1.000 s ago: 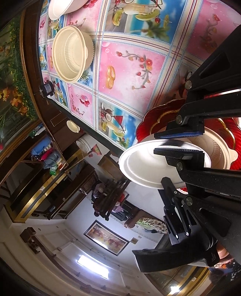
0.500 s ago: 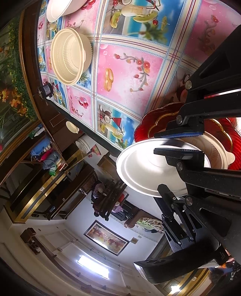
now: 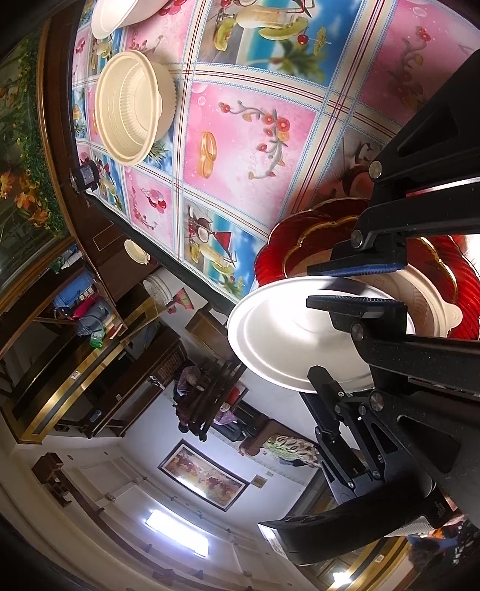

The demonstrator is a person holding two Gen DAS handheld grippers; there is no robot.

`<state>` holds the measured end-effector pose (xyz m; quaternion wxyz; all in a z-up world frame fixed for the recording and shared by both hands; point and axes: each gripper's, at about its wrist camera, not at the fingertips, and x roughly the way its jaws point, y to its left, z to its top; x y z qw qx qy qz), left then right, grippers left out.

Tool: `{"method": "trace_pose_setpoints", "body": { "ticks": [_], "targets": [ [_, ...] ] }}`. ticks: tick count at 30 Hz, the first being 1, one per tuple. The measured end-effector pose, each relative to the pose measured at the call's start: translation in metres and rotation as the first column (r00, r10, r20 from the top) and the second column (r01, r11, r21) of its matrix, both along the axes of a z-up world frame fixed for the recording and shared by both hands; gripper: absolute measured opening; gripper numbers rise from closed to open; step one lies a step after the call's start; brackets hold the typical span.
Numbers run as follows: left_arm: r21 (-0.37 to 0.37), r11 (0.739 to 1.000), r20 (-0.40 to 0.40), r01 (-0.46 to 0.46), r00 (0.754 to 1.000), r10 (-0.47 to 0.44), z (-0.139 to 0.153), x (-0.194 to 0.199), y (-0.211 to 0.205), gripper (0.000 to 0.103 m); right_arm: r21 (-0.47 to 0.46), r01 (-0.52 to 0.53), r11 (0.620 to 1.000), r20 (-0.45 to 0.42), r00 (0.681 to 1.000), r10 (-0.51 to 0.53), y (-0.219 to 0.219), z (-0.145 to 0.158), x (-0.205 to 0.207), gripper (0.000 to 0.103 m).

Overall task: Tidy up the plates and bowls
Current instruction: 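Lower the white bowl into the tan bowl on the plates and open the right tool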

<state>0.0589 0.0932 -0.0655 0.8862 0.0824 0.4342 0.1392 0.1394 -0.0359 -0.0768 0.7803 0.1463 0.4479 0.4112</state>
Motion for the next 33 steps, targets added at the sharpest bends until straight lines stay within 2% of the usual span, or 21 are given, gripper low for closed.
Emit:
{"method": "trace_pose_setpoints", "body": {
  "ticks": [16,25,27,29,33],
  "targets": [
    [-0.002,1.0,-0.001,0.001,1.0,-0.001,-0.001,0.0,0.001,0.017,-0.023,-0.007,1.0,0.006,1.0,0.008,0.003,-0.002,0.0,0.013],
    [0.029,0.999,0.011,-0.017,1.0,0.017,-0.002,-0.001,0.005,0.017,-0.035,0.018,0.999,0.006,1.0,-0.018,-0.002,-0.003,0.003,0.014],
    [0.035,0.999,0.02,-0.02,1.0,0.02,0.0,-0.002,0.005,0.019,-0.02,0.026,0.999,-0.003,1.0,-0.027,-0.007,-0.002,0.005,0.017],
    [0.042,0.999,0.028,-0.022,0.999,0.021,0.002,-0.003,0.005,0.026,-0.005,0.041,0.999,-0.004,0.999,-0.041,-0.011,-0.002,0.006,0.024],
    [0.068,0.997,0.055,-0.026,0.998,0.022,0.007,-0.004,0.003,0.037,0.042,0.09,0.995,-0.003,0.996,-0.09,-0.024,0.002,0.011,0.027]
  ]
}}
